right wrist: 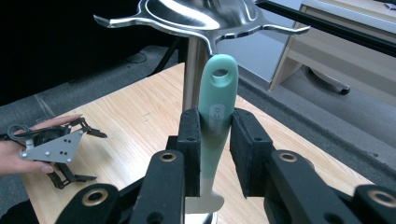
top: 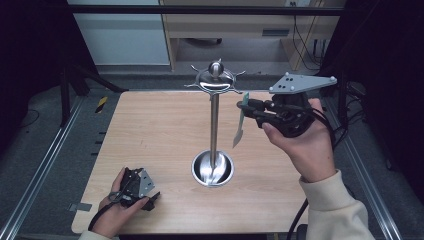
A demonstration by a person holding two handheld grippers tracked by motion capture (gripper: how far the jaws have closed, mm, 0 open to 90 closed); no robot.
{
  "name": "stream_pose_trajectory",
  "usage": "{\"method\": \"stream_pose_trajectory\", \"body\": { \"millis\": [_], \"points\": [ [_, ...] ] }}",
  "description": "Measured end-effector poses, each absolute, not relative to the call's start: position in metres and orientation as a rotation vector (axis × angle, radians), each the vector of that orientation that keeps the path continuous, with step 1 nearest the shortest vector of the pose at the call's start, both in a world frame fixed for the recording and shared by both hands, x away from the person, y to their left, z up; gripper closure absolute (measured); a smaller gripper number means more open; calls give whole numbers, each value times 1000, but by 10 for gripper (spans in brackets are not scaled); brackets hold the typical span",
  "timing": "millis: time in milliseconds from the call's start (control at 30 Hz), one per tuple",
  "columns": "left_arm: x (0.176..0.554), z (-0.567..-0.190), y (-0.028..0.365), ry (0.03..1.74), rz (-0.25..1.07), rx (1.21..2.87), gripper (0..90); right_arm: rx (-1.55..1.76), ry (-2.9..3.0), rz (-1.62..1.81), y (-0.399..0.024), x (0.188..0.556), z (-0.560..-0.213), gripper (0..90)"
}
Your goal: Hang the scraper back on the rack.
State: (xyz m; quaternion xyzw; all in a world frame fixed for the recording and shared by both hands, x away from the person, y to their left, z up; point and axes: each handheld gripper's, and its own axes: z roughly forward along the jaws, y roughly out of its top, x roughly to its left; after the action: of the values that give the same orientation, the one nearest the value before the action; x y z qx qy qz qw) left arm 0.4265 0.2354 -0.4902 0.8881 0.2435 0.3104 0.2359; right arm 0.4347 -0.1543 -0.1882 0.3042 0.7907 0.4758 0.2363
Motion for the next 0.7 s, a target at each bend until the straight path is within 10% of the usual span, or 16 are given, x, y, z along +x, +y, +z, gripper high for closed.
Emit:
{"method": "stream_pose_trajectory", "body": {
  "millis": [700],
  "points": [
    [427,-490,236,669,851,2440,32,826,2213,1300,-150,441,-184,744]
  ]
}}
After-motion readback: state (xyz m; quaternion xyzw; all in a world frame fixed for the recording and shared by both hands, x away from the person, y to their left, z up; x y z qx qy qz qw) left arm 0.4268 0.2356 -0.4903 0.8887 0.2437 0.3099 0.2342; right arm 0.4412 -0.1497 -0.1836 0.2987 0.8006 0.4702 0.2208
